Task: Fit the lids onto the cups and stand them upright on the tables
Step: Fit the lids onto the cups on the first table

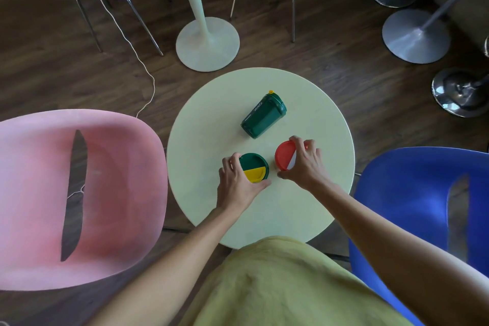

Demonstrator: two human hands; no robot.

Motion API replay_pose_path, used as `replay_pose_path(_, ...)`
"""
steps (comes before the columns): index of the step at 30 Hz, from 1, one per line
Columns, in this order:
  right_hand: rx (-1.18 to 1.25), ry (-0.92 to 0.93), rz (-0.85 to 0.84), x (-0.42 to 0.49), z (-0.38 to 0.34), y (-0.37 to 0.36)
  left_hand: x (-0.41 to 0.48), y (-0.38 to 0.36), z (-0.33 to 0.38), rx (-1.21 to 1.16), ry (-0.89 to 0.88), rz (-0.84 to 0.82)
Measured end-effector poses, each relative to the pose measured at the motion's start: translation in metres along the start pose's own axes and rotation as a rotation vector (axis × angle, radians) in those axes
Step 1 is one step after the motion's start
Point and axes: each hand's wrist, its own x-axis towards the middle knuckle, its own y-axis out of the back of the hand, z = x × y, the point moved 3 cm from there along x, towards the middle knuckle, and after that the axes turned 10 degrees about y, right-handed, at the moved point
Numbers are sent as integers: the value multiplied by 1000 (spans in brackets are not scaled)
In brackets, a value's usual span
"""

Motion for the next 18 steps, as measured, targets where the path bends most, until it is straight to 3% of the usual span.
replay_pose_path(9,-4,24,-24,-4,1,1,25,15,2,195,-171,-202)
replay_pose_path(12,21,8,3,-6,0,-2,24,15,4,277,-149,-245)
replay_pose_path(18,46,-27,36,-11,-10,-16,26,11,9,243,-85,-81)
